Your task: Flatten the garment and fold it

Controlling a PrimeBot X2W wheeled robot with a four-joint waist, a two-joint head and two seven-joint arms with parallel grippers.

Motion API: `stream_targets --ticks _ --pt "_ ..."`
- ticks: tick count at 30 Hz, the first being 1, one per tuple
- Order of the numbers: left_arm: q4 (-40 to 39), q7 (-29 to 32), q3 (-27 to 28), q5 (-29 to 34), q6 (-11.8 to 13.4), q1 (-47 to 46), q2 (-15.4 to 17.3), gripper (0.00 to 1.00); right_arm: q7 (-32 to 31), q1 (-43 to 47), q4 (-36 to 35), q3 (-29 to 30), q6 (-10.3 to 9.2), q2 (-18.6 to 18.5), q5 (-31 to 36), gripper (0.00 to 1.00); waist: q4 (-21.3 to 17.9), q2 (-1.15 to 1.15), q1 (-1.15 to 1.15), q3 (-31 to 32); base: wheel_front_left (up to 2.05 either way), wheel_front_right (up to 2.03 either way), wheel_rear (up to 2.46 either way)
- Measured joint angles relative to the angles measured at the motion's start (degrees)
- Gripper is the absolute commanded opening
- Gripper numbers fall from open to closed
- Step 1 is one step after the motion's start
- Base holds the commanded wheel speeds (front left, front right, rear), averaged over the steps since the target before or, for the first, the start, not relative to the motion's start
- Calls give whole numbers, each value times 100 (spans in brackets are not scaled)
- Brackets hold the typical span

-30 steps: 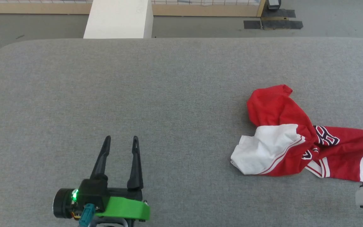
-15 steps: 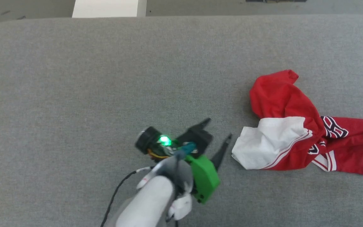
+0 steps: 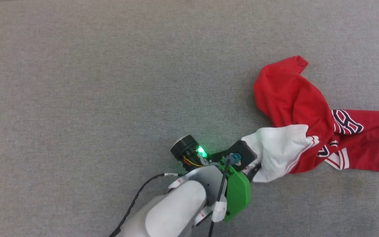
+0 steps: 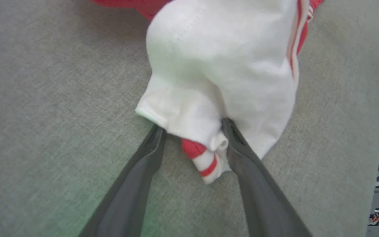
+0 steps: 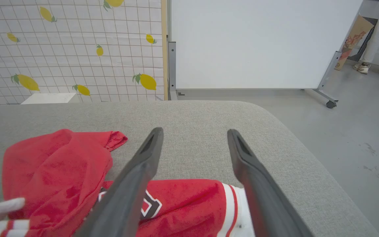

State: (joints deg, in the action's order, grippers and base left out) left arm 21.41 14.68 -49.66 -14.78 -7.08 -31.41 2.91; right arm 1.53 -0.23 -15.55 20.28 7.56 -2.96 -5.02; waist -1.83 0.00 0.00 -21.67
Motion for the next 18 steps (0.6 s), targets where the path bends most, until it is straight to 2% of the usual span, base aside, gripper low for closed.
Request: stream_targets --ticks 4,7,11,18 --pt "358 -294 -96 3 -14 -116 -80 0 0 -16 48 4 0 0 -3 100 -18 0 0 19 0 0 0" --pt "426 -587 123 -177 197 -59 -105 0 -1 -15 57 24 0 0 0 100 21 0 0 100 0 0 0" --pt "145 -911 727 -482 732 233 77 0 -38 20 52 18 0 1 9 100 140 0 0 281 0 0 0" --pt "-1188 -1221 1942 -1101 1940 1757 764 0 -215 214 18 -27 0 2 -12 100 488 0 0 566 0 0 0"
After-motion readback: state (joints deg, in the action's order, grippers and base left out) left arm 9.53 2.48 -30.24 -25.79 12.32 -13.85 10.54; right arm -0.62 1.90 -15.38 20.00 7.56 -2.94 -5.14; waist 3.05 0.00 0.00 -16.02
